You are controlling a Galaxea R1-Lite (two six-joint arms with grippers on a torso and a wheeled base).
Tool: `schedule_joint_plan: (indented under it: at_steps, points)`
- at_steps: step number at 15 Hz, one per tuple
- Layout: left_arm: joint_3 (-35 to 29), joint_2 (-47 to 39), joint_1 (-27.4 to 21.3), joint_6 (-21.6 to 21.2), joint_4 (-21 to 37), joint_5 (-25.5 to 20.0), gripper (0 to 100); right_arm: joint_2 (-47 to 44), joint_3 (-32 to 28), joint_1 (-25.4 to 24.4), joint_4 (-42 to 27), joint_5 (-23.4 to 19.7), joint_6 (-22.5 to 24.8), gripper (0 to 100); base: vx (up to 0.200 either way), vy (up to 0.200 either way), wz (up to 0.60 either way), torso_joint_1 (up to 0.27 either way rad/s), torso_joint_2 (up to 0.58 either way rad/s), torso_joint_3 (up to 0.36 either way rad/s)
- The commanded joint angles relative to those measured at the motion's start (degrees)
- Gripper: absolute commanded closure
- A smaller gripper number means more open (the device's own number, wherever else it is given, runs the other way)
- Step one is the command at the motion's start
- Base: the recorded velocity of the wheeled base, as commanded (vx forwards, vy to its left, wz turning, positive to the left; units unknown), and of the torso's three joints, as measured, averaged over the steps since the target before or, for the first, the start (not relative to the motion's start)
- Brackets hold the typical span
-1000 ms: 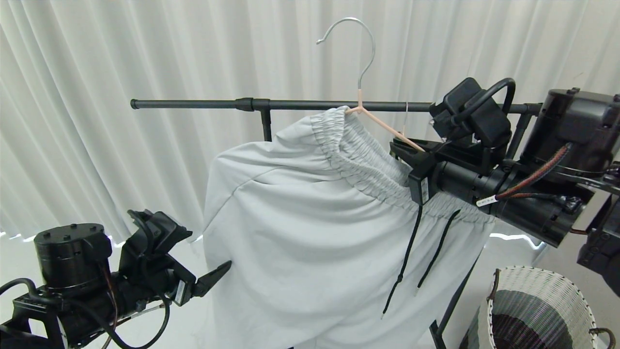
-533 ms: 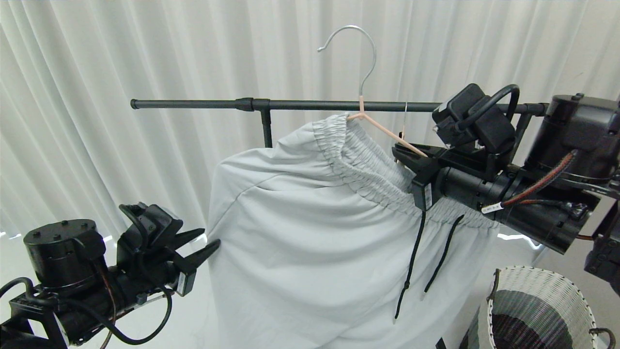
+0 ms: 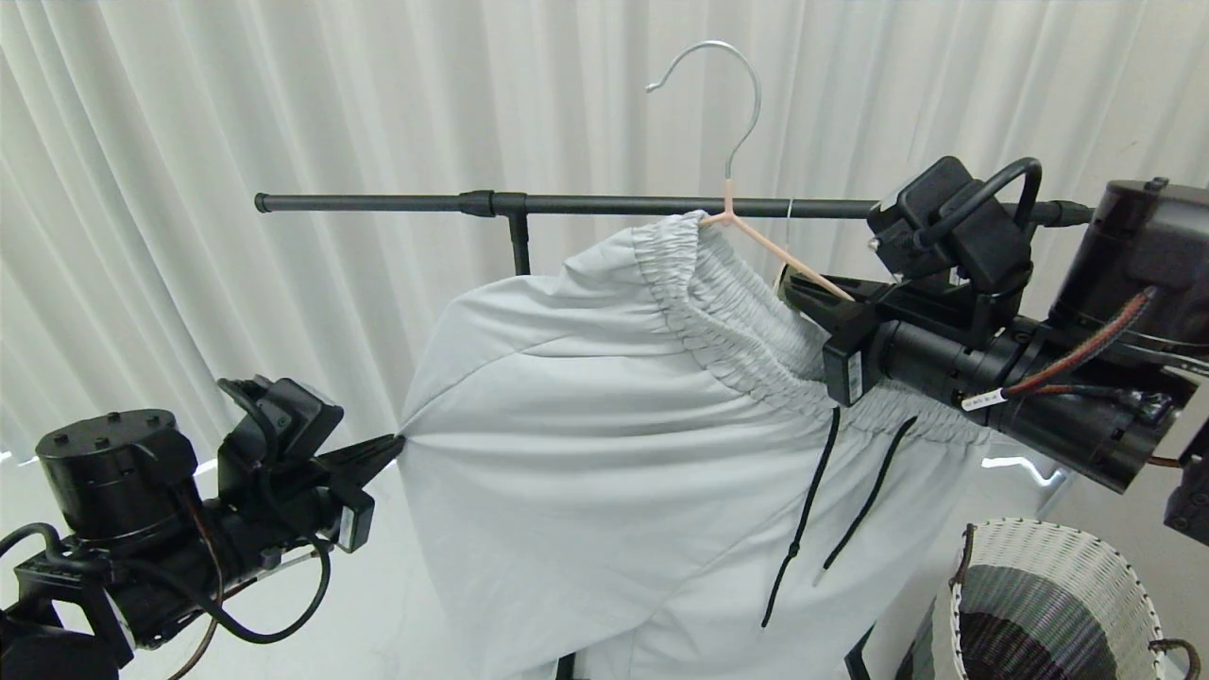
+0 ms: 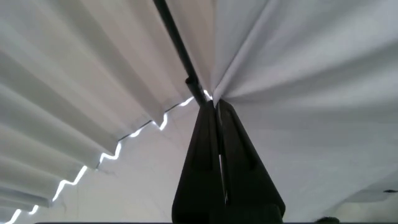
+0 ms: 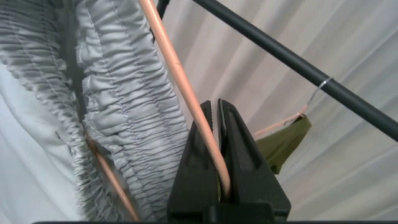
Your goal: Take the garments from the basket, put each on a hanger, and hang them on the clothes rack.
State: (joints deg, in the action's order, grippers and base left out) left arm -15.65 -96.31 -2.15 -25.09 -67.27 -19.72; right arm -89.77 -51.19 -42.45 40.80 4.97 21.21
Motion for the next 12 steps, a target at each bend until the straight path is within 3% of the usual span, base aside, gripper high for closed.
schedule_joint_plan:
  at_steps: [1, 5, 12]
  points:
    - [-0.96, -1.25, 4.61, 0.30, 0.03, 0.04, 100, 1.00, 1.18, 1.31, -0.11, 0.12, 0.06, 100, 0.000, 0.000, 0.00, 0.000, 0.00, 0.000]
    - [-0.78, -1.43, 7.77, 4.52, -0.06, -0.05, 100, 1.44, 2.50, 3.16, -1.69, 0.21, 0.06, 100, 0.000, 0.000, 0.00, 0.000, 0.00, 0.000]
    - [-0.69, -1.34, 9.53, 5.14, -1.73, -0.05, 100, 1.35, 3.20, 5.18, -1.78, 0.21, 0.50, 100, 0.000, 0.000, 0.00, 0.000, 0.00, 0.000]
